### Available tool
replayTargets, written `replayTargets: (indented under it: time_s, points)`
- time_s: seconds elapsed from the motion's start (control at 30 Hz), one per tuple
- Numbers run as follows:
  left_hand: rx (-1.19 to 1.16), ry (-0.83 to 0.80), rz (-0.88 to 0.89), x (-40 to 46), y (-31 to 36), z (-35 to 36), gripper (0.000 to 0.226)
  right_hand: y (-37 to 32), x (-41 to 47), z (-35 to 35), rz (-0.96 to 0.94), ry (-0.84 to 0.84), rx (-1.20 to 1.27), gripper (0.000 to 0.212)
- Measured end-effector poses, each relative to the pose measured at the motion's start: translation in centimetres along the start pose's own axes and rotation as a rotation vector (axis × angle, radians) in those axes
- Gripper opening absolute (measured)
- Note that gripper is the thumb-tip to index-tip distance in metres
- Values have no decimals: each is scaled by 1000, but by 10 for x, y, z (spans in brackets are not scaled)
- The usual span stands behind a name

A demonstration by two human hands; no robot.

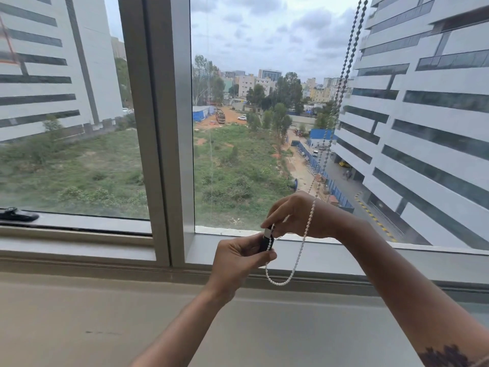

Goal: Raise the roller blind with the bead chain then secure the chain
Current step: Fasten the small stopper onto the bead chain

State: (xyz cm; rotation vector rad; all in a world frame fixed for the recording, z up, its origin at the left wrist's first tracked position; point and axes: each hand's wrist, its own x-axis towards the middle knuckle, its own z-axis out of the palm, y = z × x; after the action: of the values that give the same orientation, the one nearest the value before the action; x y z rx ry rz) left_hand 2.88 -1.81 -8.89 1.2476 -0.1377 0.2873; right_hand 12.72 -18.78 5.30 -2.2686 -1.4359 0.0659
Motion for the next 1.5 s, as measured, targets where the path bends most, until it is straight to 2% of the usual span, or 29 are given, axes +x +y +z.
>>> replayTargets:
  time_s: [0.6,1.07,1.5]
  points:
    - [-16,-57,-4,-5,1,2,38,-6,-5,-8,-76,-26,-16,30]
    - [-22,-62,-6,-8,4,3,40,-5,-5,-13,-53,-93,16,33]
    - [1,-75,5,-7,3,1,40,-7,-4,-12,-75,-77,-12,29]
